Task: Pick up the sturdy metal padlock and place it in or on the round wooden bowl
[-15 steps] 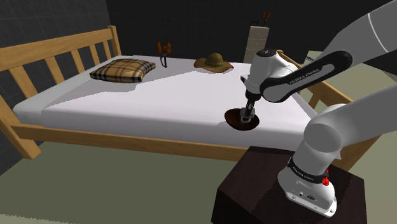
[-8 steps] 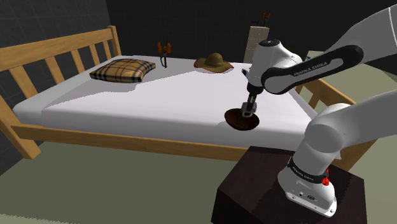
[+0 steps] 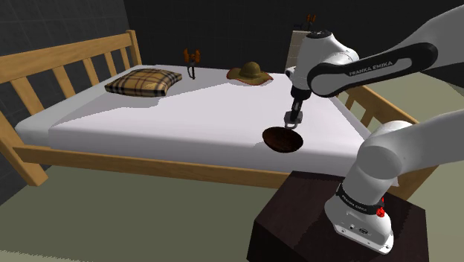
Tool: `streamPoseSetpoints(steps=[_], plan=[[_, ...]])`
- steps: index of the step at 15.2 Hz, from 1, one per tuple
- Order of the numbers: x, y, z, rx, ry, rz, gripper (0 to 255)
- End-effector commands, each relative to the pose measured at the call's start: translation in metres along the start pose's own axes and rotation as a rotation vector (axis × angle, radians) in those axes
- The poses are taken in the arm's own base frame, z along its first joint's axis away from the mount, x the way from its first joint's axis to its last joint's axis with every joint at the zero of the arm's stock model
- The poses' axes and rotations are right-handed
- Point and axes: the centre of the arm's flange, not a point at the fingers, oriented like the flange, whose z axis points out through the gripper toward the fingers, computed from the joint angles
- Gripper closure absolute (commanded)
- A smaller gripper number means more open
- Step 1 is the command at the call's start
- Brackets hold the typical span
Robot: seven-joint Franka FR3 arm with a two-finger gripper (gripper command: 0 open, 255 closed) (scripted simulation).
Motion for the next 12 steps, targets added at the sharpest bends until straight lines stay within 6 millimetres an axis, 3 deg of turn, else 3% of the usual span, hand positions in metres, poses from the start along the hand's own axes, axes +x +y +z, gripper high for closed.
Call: streamPoseSetpoints(steps=[1, 3, 12], plan=[[-0.001, 0.002, -0.007, 0.000, 0.000, 0.000, 255], [0.023, 0.004, -0.028, 0.000, 0.000, 0.000, 255], [0.022, -0.010, 0.018, 0.000, 0.000, 0.000, 255]])
